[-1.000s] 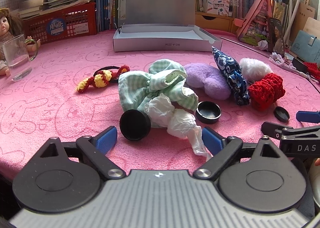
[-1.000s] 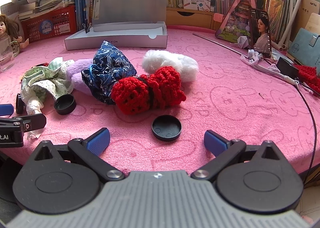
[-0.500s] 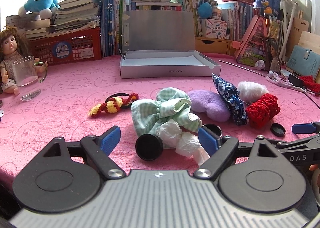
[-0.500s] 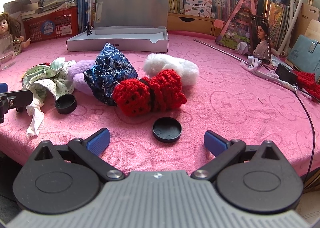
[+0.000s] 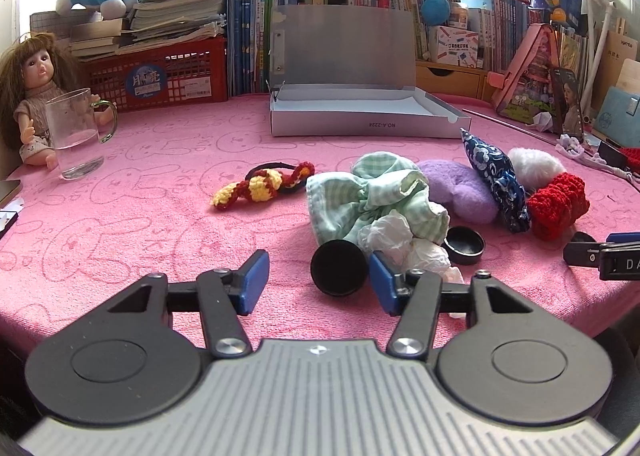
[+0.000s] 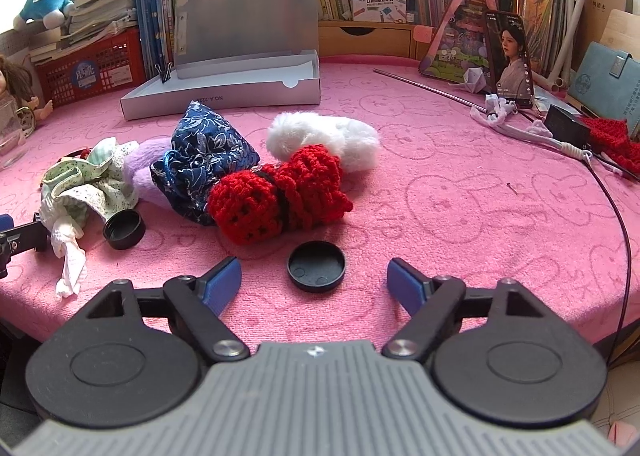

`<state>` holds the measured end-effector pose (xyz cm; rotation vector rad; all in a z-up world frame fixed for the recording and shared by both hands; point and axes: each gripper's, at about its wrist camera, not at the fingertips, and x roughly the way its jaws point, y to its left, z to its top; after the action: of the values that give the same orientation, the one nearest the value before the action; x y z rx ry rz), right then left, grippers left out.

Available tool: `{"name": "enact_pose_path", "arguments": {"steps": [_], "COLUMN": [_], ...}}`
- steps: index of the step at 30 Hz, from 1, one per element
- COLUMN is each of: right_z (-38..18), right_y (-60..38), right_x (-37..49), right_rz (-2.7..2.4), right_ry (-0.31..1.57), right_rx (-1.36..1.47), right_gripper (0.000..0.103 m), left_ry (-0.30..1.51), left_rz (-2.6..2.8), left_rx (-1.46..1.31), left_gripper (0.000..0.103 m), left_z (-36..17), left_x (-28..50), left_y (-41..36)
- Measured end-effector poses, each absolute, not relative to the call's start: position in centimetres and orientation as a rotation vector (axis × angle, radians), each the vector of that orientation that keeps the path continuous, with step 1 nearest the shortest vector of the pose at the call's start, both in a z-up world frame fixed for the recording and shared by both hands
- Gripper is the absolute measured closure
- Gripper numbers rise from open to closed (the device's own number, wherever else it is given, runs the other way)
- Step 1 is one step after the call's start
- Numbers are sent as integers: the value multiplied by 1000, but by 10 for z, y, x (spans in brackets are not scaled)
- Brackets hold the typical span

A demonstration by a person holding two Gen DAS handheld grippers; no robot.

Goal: Organize objects
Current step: 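Close the left tool on a black round lid while the right tool grasps the other black lid, then lift both black lids and carry them toward the open white box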

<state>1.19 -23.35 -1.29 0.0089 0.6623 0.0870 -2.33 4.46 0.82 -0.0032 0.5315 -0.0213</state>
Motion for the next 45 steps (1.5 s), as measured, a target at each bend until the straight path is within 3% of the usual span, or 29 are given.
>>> {"name": "enact_pose_path", "arguments": {"steps": [9, 15, 25, 31, 45], "right_z": [-12, -12, -12, -11, -10], "right_y": [-235, -234, -234, -233, -228], "right_x": [11, 11, 12, 12, 10], "right_rz": [71, 68, 64, 74, 102], "right_ry": [651, 647, 639, 638, 634], "right_rx": [17, -2, 2, 0, 6], "right_gripper": [40, 46, 56, 67, 67], "left_ry": [555, 559, 556, 542, 545], "left_rz": [-5, -10, -32, -33, -10], "left_rx": [5, -17, -35, -42, -39], "left_gripper": [45, 45, 62, 64, 63], "left_z": [2, 0, 1, 4, 0], "left_x": [-18, -13, -9, -9, -3], "left_y": [43, 44, 42, 43, 45]}}
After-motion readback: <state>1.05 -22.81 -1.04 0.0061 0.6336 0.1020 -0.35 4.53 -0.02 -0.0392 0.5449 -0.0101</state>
